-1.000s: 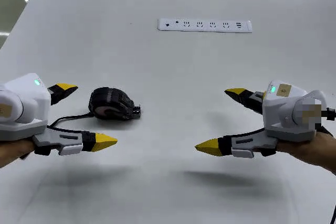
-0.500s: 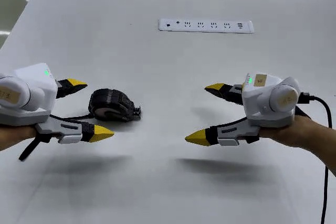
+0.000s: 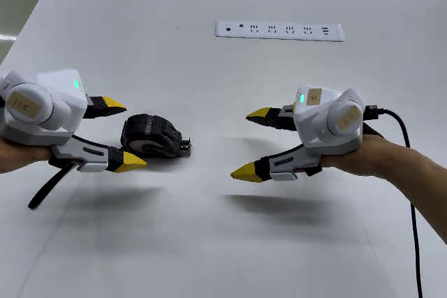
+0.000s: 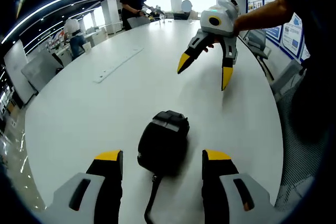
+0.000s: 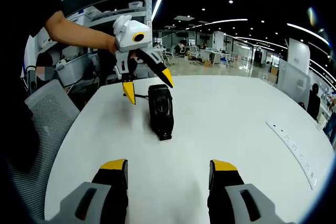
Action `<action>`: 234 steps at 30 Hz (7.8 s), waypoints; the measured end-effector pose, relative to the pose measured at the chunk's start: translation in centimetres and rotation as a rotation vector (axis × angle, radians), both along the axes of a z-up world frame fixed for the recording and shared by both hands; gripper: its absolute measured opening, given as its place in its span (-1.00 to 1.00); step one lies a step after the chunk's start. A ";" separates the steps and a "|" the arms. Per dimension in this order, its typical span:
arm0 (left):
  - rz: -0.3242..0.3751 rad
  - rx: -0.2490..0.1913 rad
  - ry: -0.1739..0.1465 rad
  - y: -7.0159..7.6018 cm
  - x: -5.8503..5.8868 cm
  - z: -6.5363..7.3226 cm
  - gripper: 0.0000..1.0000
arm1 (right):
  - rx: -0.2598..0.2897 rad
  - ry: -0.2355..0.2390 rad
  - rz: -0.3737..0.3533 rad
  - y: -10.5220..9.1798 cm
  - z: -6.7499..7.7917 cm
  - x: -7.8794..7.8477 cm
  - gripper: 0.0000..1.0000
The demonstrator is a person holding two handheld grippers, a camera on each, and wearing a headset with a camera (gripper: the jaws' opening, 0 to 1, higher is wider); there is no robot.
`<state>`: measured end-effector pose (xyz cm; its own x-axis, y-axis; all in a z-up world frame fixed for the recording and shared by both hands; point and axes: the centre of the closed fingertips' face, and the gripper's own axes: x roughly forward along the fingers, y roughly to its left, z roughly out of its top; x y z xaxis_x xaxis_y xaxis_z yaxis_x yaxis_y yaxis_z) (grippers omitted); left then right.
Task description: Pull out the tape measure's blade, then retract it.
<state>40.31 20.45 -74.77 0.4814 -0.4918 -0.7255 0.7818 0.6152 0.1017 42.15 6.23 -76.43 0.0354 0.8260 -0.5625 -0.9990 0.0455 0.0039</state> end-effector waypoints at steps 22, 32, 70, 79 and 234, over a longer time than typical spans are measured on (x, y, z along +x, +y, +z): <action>-0.207 0.123 0.089 0.3 0.7 -1.7 -0.34 | -0.071 -0.020 0.163 4.4 -1.9 -0.2 -0.27; -0.261 0.141 0.100 0.3 0.4 -2.0 -0.49 | -0.100 -0.025 0.197 5.7 -2.9 -0.4 -0.42; -0.288 0.129 0.087 0.1 0.4 -2.1 -0.49 | -0.123 -0.032 0.237 8.2 -4.1 -0.7 -0.76; -0.272 0.113 0.092 0.2 0.4 -2.1 -0.52 | -0.123 -0.060 0.257 8.4 -4.0 -0.7 -0.80; -0.270 0.141 0.164 -0.3 0.1 -1.9 -0.52 | -0.351 -0.083 0.186 -10.7 -4.1 2.8 -0.82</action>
